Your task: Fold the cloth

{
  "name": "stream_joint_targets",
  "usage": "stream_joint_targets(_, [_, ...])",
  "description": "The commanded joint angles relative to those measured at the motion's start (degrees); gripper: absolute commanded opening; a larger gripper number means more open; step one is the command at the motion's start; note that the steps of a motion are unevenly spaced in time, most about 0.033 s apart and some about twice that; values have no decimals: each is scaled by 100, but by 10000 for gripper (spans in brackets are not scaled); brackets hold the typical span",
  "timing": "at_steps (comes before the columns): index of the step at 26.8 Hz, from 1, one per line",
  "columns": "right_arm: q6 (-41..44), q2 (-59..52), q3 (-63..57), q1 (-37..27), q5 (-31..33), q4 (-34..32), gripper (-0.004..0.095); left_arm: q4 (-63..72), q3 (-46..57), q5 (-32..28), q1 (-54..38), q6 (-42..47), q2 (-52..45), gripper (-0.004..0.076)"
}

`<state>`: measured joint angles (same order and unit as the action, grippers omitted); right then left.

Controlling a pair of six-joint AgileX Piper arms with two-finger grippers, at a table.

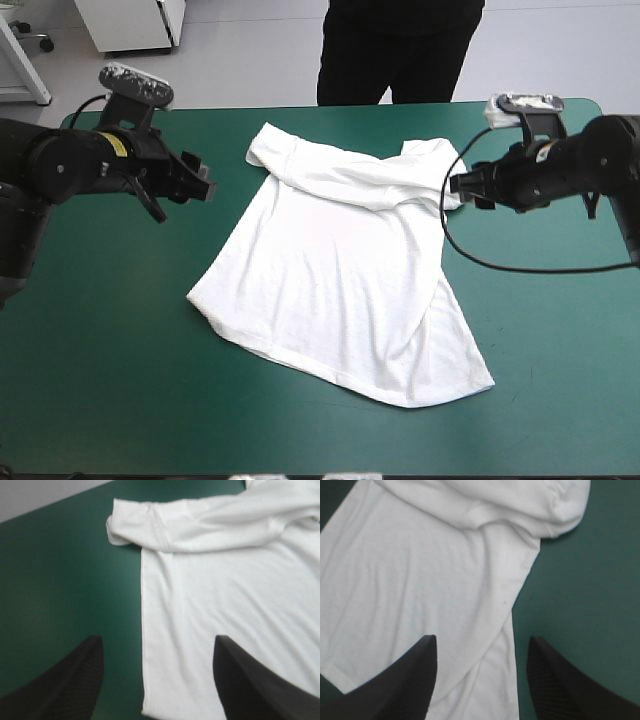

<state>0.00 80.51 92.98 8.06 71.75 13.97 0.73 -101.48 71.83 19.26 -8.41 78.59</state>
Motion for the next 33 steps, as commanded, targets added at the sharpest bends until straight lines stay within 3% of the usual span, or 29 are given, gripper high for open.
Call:
stream_joint_targets(1, [65, -757, -701, -3, -20, -180, 484, -73, 859, 205, 8, -2, -470, 456])
stream_joint_targets(5, [199, -1161, -1269, -3, -20, -207, 462, -147, 2054, 205, 8, -85, -492, 541])
stream_joint_targets(9, [214, -1215, -1322, -3, -20, -220, 462, -224, 2621, 205, 8, 177, -328, 541])
stream_joint_targets(23, [235, -1215, -1322, -3, -20, -411, 445, -243, 2782, 37, -572, 62, 607, 534])
stream_joint_targets(33, [245, -1215, -1322, -3, -20, -633, 445, -10, 3352, -631, -572, -42, 1126, 528])
